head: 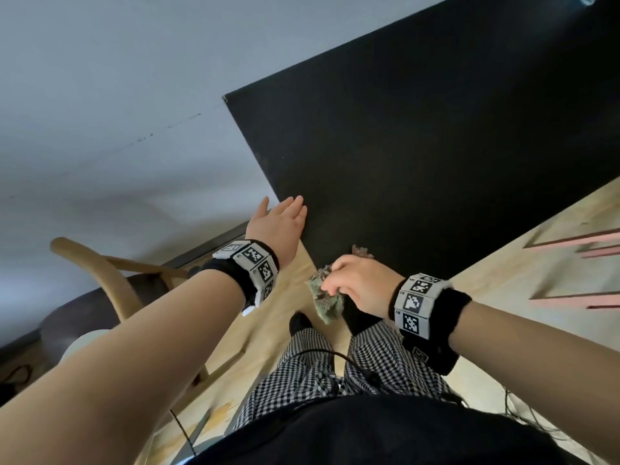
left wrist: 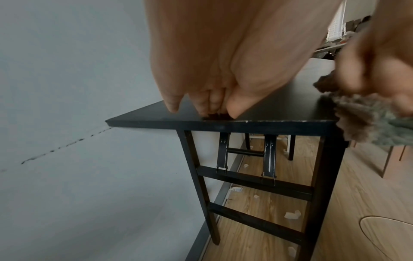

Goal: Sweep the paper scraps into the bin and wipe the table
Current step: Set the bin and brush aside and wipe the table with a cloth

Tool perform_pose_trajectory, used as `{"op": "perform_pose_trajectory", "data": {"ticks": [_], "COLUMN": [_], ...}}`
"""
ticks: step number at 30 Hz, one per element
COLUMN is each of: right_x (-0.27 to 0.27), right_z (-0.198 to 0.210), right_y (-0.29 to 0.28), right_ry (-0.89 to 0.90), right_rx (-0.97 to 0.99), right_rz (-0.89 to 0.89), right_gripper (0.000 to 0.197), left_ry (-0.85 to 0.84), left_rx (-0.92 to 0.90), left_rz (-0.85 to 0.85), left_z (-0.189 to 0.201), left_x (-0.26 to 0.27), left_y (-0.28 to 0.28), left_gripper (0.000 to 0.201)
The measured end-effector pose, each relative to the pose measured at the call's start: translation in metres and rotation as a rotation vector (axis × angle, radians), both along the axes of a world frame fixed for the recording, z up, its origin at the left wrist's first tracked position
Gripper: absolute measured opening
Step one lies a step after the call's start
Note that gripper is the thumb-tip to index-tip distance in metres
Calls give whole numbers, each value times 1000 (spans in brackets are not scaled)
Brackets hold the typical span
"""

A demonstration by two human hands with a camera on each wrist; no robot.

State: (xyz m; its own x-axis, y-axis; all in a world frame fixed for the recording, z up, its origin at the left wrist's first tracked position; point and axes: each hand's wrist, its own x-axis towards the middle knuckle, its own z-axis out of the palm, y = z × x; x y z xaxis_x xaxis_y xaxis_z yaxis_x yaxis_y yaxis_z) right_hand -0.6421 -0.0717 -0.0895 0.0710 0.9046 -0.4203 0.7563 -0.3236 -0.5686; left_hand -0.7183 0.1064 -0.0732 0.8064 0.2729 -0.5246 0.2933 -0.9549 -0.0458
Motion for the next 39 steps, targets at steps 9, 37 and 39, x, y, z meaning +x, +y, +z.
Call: {"op": "perform_pose_trajectory", "data": {"ticks": [9,37,39], "right_x": [115,102,125], "right_z": [-2,-5,-9], "right_y": [27,-6,5], "right_ry": [-250,98,23], "right_rx": [80,100,115], "right_rz": [-517,-27,-131], "right_gripper": [22,17,18], "left_ry": [23,121,127], "left_rx": [-14,89,84], "left_rz": [15,138,143], "left_z": [4,5,4], "left_x": [29,75,75], "left_y": [-20,-21,-20], "left_gripper": [64,63,64]}}
